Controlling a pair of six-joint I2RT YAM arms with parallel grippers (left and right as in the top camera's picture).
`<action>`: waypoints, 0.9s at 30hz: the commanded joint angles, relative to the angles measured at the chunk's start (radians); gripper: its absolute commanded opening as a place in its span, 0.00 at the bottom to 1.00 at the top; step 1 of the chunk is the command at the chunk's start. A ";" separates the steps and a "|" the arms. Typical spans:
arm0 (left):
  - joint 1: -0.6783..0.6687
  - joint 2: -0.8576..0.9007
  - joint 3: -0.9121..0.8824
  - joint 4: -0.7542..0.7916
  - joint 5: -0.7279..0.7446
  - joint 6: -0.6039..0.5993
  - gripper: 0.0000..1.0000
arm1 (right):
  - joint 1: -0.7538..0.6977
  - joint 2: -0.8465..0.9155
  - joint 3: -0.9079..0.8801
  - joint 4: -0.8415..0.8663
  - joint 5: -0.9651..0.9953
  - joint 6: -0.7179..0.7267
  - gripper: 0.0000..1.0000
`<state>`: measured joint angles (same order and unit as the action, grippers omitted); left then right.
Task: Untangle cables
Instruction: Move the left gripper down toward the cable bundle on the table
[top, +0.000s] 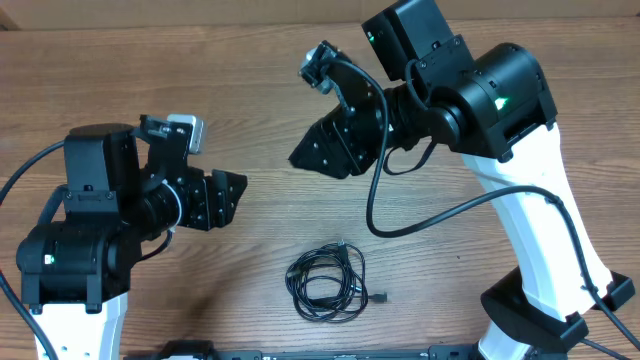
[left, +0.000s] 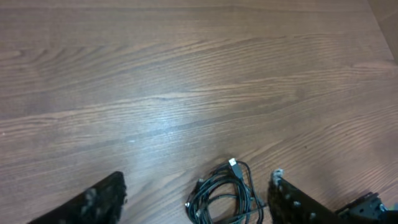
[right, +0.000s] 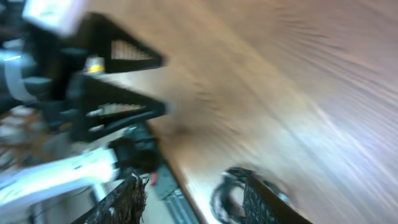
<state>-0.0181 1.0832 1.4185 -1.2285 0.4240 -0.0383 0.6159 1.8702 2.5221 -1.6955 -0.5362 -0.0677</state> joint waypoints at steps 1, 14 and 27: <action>0.004 0.003 0.018 -0.018 -0.005 -0.037 0.75 | -0.001 -0.023 0.004 0.002 0.180 0.046 0.49; -0.003 0.003 -0.176 -0.104 0.087 -0.017 0.69 | -0.077 -0.021 0.003 0.037 0.583 0.318 0.54; -0.159 0.003 -0.449 0.189 0.134 -0.018 0.71 | -0.281 -0.021 0.003 0.042 0.410 0.341 0.63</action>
<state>-0.1371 1.0878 1.0000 -1.0706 0.5568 -0.0708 0.3447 1.8702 2.5225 -1.6577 -0.0391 0.2871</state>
